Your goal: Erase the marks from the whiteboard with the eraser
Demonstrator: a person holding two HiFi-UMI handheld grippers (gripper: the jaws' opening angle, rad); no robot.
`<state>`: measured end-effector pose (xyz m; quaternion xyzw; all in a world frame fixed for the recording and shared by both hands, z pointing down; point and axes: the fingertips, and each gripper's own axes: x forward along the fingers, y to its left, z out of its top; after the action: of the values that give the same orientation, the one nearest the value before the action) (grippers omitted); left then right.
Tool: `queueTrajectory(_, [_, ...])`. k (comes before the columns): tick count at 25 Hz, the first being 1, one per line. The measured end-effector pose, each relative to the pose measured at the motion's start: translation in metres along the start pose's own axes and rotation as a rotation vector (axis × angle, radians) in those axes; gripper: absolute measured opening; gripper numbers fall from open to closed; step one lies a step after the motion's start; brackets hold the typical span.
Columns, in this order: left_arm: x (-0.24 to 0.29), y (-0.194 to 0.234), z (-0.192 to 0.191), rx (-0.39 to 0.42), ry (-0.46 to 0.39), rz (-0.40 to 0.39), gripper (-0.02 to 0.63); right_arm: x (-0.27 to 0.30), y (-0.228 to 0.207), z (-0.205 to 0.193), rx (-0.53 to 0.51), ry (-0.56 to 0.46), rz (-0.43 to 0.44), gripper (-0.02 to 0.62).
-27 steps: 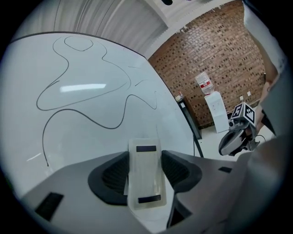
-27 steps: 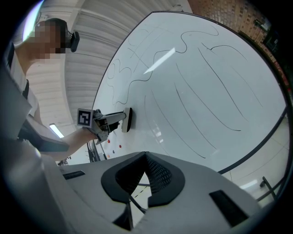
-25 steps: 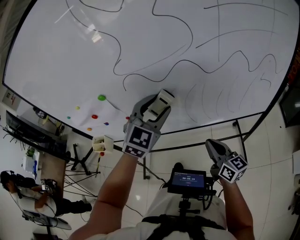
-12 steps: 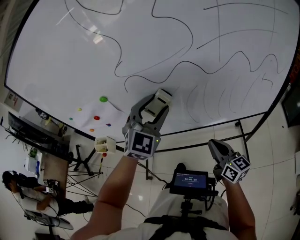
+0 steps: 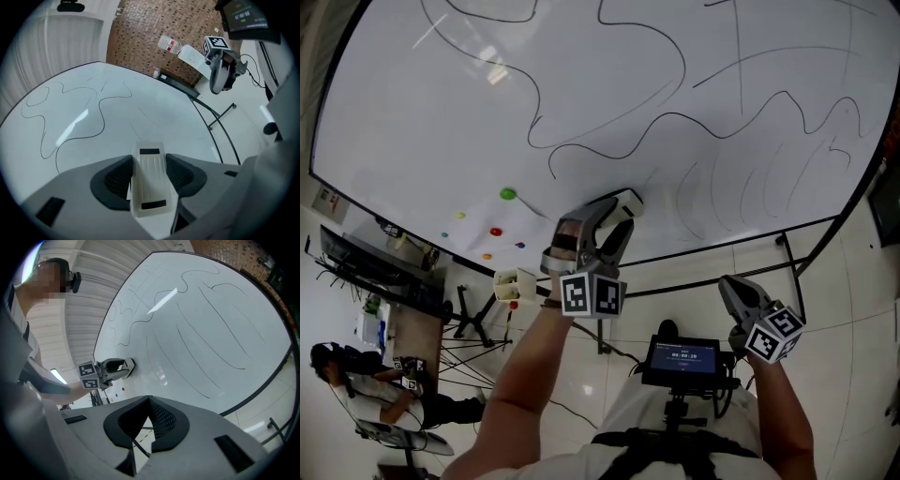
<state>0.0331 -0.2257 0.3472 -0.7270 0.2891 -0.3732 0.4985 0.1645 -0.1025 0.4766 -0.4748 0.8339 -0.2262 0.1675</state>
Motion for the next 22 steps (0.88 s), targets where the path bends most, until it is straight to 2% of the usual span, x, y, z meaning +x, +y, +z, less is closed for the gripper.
queueTrajectory(3, [0.001,-0.014,-0.011,-0.006,0.019,-0.026,0.239,0.001,0.002,0.0,-0.001,0.001,0.003,0.018])
queueTrajectory(6, [-0.003,-0.022,-0.021,-0.062,0.028,-0.053,0.239,0.001,0.005,0.0,-0.01,0.003,0.007,0.018])
queueTrajectory(9, [-0.009,-0.01,-0.023,-0.086,0.026,-0.013,0.239,0.003,0.008,0.003,-0.021,0.006,0.012,0.018])
queueTrajectory(12, [-0.012,0.008,-0.019,-0.031,0.017,0.065,0.242,0.009,0.011,0.01,-0.041,-0.001,0.024,0.018])
queueTrajectory(14, [-0.012,0.009,-0.019,0.042,0.022,0.106,0.245,0.015,0.015,0.013,-0.052,-0.004,0.034,0.018])
queueTrajectory(16, [-0.011,0.002,-0.023,0.083,0.026,0.132,0.242,0.021,0.018,0.012,-0.06,0.0,0.044,0.018])
queueTrajectory(22, [-0.005,-0.027,-0.037,0.073,0.032,0.113,0.242,0.037,0.028,0.01,-0.062,0.007,0.062,0.018])
